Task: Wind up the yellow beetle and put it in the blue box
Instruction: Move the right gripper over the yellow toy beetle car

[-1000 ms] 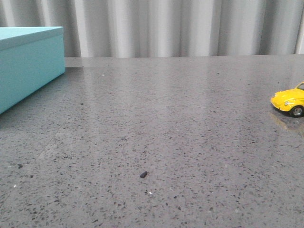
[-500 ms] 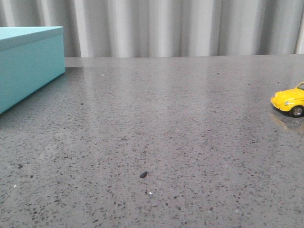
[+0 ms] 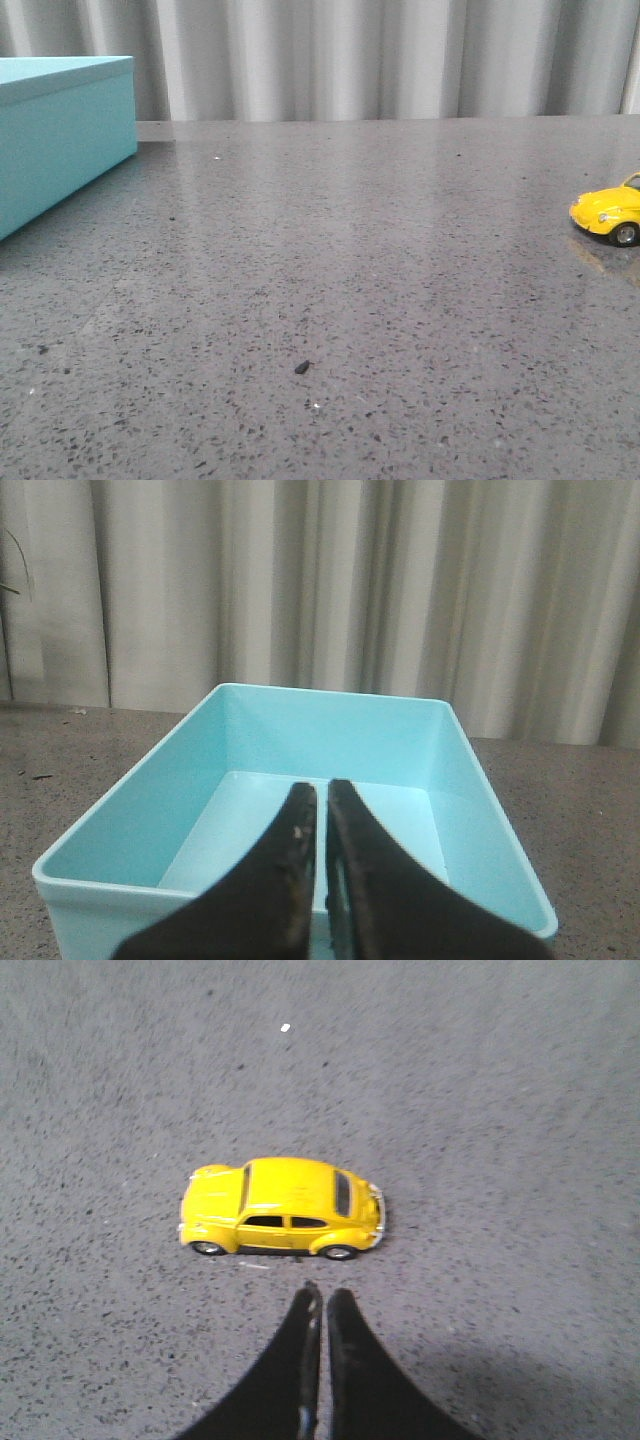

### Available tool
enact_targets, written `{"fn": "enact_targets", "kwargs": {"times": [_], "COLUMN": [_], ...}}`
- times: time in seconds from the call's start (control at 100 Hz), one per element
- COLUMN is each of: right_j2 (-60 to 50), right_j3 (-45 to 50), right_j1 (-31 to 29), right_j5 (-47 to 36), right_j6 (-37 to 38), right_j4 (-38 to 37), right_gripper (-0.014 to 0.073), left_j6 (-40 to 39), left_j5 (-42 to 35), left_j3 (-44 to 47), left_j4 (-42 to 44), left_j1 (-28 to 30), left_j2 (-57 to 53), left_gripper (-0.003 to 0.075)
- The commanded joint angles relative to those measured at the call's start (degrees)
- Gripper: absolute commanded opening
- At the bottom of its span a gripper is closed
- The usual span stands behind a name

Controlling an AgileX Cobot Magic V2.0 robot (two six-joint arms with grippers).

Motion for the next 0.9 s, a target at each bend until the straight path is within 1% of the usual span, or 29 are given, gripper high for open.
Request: {"fn": "enact_targets", "kwargs": {"times": [0.0,0.22,0.47,0.66,0.89], "right_j2": [5.49,17.97,29.76,36.22,39.82], "right_j3": [-5.23,-15.48,-24.88,-29.21,-31.42], "right_j1": [0.79,1.43,1.43,1.43,1.43], "right_j5": [-0.68,4.7,13.36,17.07,19.32], "right_j6": [-0.39,-0.39,-0.39,-0.39,-0.39], "right_j4": [0.21,4.37,4.48,4.48,4.75], "right_gripper": [-0.0041,-0.0041,-0.0041,-0.0041,-0.0041], "left_j6": [-0.46,-0.46,-0.46,-0.46,-0.46], "left_j5": [-3.75,-3.75,-3.75,-3.75,-3.75], "left_j3": [-1.91,-1.91,-1.91,-1.91,-1.91], "left_j4": [-0.9,-0.9,-0.9,-0.68,-0.68], "left_j1": [0.02,0.02,0.02,0.02,0.02], "left_j2": [1.2,1.2,1.2,1.2,1.2], "left_gripper": [-0.0021,-0.0021,-0.0021,-0.0021,-0.0021]}}
